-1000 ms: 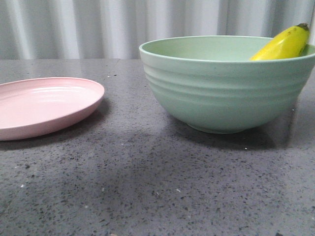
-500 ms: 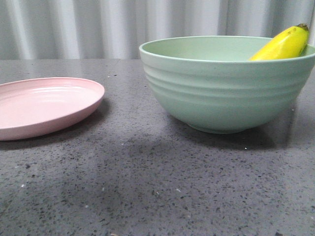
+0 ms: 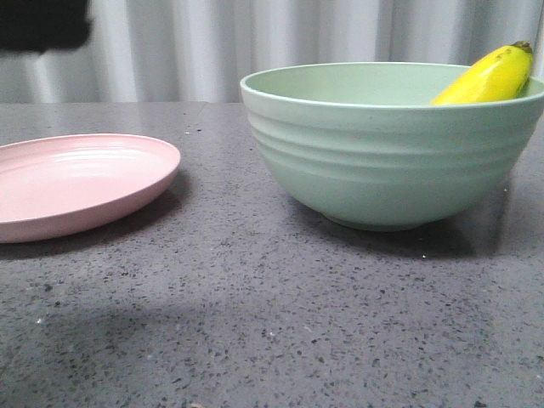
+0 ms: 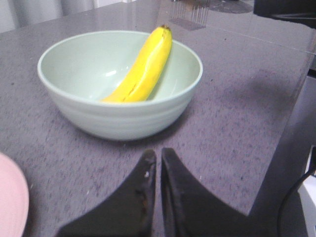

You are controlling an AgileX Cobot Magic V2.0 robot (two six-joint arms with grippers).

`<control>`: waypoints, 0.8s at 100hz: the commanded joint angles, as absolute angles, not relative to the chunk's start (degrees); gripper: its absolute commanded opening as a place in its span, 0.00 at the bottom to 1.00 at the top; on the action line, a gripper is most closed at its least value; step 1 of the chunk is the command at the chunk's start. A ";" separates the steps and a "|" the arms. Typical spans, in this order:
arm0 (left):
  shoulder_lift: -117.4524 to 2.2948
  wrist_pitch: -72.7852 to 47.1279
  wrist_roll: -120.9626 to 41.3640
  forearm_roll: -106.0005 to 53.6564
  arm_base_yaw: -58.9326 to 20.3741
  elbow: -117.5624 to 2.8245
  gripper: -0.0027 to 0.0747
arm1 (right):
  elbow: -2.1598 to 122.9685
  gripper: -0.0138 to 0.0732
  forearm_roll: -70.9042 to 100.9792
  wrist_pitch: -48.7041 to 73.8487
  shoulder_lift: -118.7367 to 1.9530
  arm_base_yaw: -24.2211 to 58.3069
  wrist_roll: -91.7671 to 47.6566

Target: Transfer banana from pink plate to green bowl

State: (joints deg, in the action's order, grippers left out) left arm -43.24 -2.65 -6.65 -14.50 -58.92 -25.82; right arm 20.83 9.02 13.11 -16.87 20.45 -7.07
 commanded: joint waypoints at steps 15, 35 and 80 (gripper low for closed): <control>-34.21 7.36 -6.19 -15.08 -59.39 -17.46 0.01 | 15.25 0.08 8.33 6.58 -6.67 20.21 -7.46; -30.63 12.77 -6.19 -15.08 -59.39 -11.57 0.01 | 13.47 0.08 8.33 8.43 -2.26 20.21 -7.46; -30.73 12.56 -6.19 -15.08 -59.39 -9.72 0.01 | 13.47 0.08 8.33 8.54 -2.19 20.21 -7.46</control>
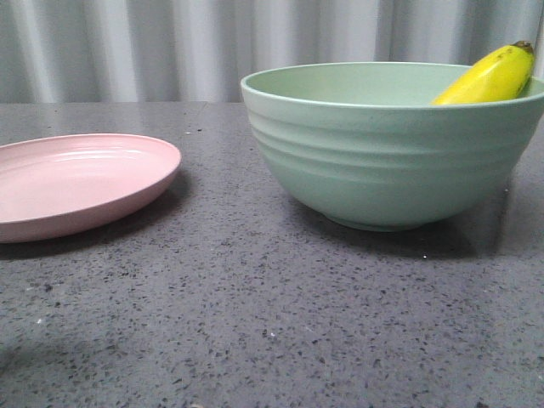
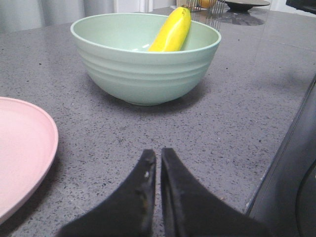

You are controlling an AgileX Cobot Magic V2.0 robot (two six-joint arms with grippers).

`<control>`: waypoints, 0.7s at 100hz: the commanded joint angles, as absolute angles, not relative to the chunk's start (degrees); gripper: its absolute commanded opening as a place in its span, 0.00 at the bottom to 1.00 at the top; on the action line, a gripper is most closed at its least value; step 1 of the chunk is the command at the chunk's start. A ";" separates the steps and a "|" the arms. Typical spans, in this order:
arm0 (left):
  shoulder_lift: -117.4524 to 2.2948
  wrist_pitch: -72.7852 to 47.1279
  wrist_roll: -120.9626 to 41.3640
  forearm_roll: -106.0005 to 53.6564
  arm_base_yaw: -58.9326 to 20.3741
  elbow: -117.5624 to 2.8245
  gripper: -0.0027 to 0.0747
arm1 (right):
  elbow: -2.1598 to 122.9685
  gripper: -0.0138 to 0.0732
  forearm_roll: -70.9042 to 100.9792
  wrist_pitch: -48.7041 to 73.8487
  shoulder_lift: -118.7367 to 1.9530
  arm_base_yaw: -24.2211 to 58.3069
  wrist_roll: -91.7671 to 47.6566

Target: Transfer banana from pink plate to green bowl

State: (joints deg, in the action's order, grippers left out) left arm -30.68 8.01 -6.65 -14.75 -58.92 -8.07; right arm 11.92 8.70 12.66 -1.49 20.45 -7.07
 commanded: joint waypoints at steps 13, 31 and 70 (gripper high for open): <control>-30.73 12.56 -6.19 -15.08 -59.39 -9.72 0.01 | 13.47 0.08 8.33 8.54 -2.19 20.21 -7.46; -30.58 17.02 -6.19 -15.08 -56.31 -5.94 0.01 | 13.47 0.08 8.33 8.54 -2.19 20.21 -7.46; -17.65 21.99 -6.19 -10.94 -37.02 0.57 0.01 | 13.47 0.08 8.33 8.54 -2.19 20.21 -7.46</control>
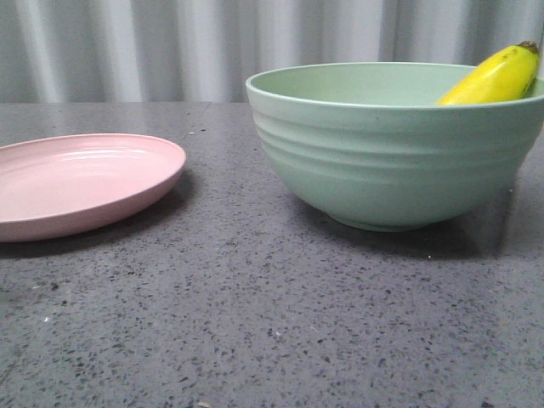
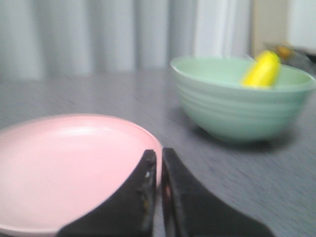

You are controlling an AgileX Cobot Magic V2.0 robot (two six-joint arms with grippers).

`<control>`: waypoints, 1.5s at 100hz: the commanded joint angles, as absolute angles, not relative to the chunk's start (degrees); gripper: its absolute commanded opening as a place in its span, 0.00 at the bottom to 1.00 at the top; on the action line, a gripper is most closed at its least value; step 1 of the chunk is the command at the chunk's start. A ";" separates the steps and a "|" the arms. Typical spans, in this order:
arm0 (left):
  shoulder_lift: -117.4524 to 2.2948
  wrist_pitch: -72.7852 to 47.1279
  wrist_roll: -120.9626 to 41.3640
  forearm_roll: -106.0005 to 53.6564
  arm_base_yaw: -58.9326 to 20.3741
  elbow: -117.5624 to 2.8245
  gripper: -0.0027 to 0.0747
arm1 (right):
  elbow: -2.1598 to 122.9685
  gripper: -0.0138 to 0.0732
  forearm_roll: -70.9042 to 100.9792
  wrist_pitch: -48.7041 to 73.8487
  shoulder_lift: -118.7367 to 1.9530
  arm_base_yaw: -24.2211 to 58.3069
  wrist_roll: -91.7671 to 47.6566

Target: Transfer banana from pink plate to green bowl

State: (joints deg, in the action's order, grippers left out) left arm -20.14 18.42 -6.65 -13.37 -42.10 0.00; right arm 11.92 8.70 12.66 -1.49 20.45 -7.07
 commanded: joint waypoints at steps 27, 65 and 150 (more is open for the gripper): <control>-8.84 16.26 -6.19 -2.98 -17.67 0.57 0.01 | 13.47 0.08 8.33 8.54 -2.19 20.21 -7.46; 1.89 -10.08 -6.19 -2.98 -6.00 0.57 0.01 | 13.47 0.08 8.33 8.54 -2.19 20.21 -7.46; 1.89 -14.84 -6.19 -2.98 -5.48 0.67 0.01 | 13.47 0.08 8.33 8.54 -2.13 20.21 -7.46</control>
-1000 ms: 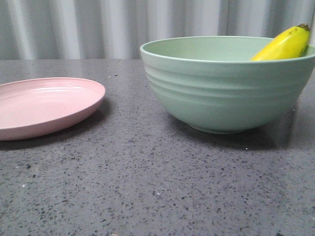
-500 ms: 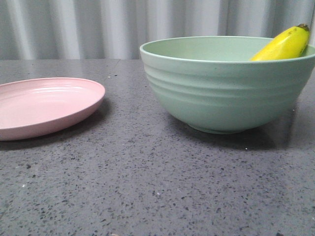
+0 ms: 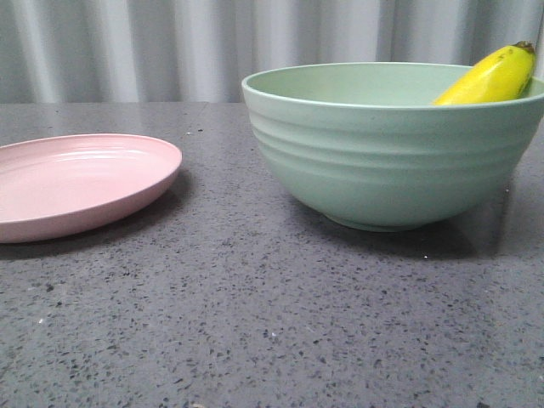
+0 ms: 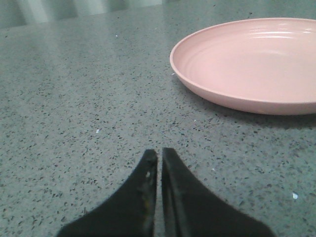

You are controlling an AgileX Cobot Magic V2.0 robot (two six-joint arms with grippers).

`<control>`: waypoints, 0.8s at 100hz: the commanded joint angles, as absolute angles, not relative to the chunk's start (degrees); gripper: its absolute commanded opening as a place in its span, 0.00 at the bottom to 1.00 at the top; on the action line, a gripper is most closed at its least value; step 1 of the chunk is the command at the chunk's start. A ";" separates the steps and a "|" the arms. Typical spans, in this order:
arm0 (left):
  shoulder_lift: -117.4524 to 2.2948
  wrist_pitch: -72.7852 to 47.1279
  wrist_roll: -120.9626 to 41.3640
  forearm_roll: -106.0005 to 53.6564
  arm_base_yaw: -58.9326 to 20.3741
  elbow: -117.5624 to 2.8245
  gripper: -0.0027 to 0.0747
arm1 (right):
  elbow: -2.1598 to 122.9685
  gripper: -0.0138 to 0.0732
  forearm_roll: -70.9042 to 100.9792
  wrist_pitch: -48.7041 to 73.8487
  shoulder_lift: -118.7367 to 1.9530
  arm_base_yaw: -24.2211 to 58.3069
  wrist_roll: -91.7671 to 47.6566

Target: Transfer banana from pink plate to green bowl

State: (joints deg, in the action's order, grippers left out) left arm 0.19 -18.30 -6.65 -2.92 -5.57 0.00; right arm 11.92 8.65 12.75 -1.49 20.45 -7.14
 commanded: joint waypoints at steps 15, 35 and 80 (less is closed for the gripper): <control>1.89 -14.84 -6.19 -2.98 -5.48 0.57 0.01 | 13.47 0.08 8.33 8.54 -2.13 20.21 -7.46; 1.89 -14.84 -6.19 -2.98 -5.48 0.57 0.01 | 12.40 0.08 8.21 7.23 -2.13 18.70 -7.46; 1.89 -14.84 -6.19 -3.08 -5.48 0.57 0.01 | -1.08 0.08 -0.95 -9.68 -1.99 -3.03 -2.04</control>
